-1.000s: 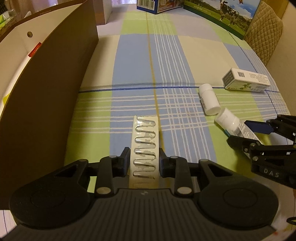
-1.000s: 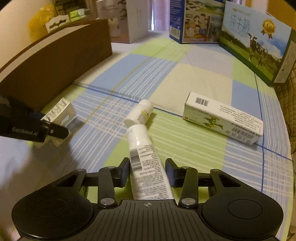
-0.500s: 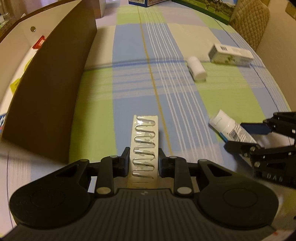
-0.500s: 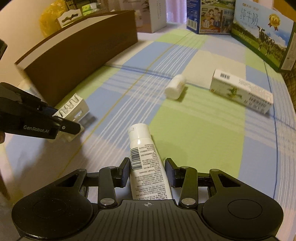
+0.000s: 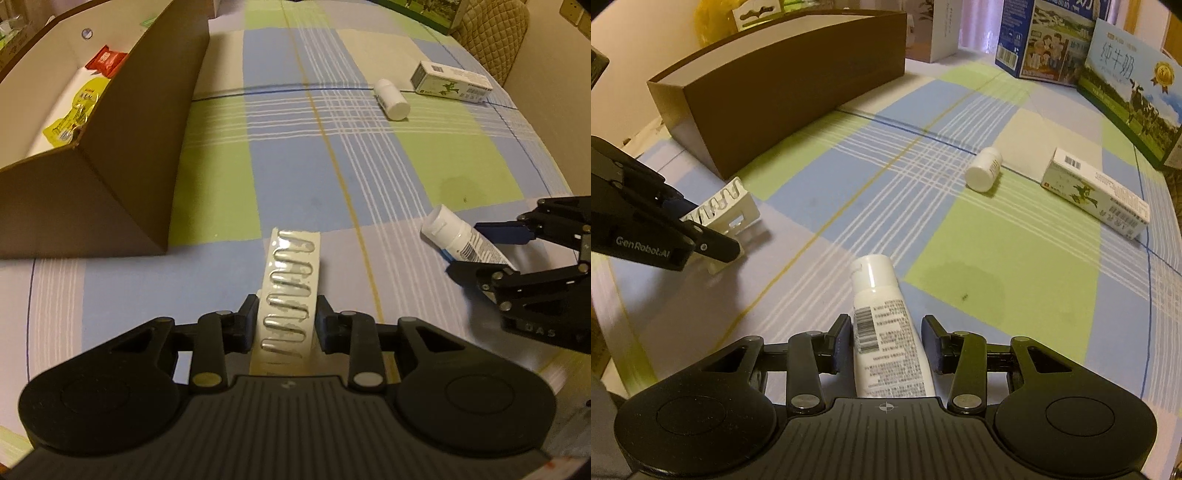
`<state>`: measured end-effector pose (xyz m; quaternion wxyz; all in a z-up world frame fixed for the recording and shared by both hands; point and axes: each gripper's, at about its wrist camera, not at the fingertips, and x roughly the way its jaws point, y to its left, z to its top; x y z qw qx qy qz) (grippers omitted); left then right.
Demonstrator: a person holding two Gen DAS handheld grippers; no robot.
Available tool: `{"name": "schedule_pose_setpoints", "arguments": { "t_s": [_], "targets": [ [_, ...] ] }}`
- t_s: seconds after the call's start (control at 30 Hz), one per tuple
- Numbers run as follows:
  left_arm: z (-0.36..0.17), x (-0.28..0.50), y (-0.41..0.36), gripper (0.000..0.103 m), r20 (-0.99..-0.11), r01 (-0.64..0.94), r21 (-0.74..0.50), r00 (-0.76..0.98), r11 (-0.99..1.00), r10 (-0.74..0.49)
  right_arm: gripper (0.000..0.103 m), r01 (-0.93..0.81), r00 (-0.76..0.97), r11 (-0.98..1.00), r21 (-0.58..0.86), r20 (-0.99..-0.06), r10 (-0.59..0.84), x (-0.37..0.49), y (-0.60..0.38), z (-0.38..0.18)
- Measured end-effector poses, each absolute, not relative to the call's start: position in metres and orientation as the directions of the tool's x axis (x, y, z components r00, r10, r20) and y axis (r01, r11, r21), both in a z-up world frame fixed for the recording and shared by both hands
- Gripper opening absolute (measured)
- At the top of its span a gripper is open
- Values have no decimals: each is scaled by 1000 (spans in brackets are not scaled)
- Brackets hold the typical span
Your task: Organize objects
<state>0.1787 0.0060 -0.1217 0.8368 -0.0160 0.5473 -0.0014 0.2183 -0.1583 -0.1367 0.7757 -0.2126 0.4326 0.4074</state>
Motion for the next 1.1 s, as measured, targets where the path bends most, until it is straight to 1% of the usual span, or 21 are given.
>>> {"name": "schedule_pose_setpoints", "arguments": {
  "t_s": [0.1,0.13,0.17,0.2,0.53,1.1],
  "targets": [
    [-123,180,3,27,-912,0,-14,409,1000,-13,39,-804,303,594,24,-843,444,220,-156,-138],
    [-123,181,3,27,-911,3,-12,413,1000,-12,35,-804,306,595,19,-844,440,219,-155,-137],
    [-123,181,3,27,-909,7,-11,417,1000,-13,34,-806,308,591,13,-844,439,218,-154,-137],
    [-122,182,2,24,-908,9,-8,419,1000,-11,34,-806,312,592,9,-844,437,217,-153,-137],
    [-121,180,-1,23,-905,18,4,426,1000,-4,33,-793,314,609,14,-848,428,213,-153,-135],
    [-108,173,9,23,-893,-4,-3,450,1000,0,33,-765,284,638,84,-846,452,216,-155,-129]
  ]
}}
